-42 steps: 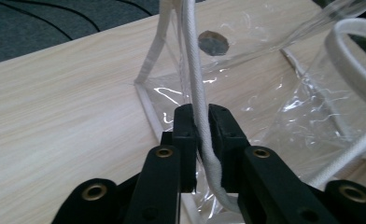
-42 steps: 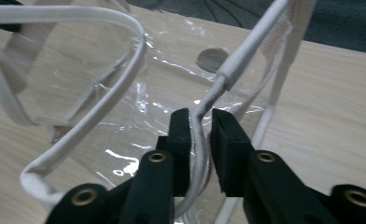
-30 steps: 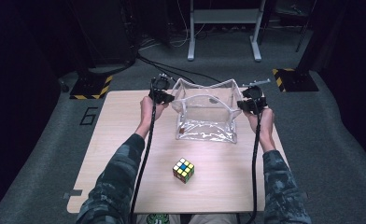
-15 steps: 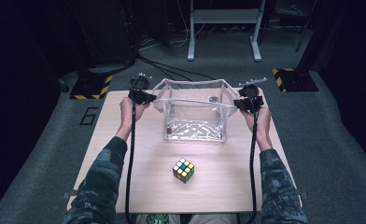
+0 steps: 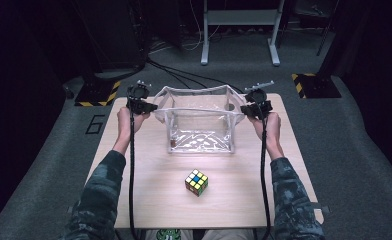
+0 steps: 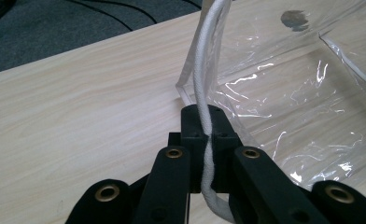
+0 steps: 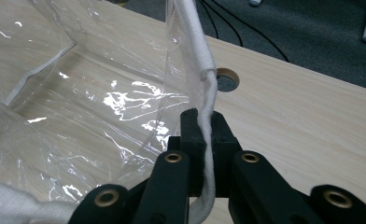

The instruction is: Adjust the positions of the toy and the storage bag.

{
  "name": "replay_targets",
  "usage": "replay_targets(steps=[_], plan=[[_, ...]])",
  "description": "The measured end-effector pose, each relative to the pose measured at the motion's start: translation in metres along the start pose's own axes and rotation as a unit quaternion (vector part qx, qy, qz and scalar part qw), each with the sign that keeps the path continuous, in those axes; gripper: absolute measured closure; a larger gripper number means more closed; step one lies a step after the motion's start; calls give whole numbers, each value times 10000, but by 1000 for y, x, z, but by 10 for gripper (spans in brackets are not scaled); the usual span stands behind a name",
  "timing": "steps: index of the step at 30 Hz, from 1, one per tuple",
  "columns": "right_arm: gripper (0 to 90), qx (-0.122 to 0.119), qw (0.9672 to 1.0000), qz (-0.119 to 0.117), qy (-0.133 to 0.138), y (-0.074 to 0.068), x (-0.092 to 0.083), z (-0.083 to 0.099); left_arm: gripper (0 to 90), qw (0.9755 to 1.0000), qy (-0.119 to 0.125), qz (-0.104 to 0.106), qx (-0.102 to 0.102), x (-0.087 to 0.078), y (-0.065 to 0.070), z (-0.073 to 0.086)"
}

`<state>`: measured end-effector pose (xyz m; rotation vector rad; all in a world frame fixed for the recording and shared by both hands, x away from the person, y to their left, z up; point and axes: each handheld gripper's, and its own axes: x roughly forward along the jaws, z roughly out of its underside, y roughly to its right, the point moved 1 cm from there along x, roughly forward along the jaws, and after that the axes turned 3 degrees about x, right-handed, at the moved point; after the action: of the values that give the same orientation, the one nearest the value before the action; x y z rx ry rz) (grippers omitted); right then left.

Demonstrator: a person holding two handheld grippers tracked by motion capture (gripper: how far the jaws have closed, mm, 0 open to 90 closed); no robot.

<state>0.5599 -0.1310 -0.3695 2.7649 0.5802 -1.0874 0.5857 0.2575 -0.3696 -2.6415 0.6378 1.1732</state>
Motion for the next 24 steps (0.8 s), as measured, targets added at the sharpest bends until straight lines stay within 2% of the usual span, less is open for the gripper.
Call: replay_targets(steps=[10,17,24], plan=[[875,15,9998,-28,-188,-5,17,2,880,9998,-92,62,-158,10,-8,8],[867,51,9997,-81,-204,-6,17,2,876,9998,-74,81,-150,11,-7,7],[820,4,9998,-111,-164,-6,17,3,816,10000,-37,11,-78,10,-6,7]])
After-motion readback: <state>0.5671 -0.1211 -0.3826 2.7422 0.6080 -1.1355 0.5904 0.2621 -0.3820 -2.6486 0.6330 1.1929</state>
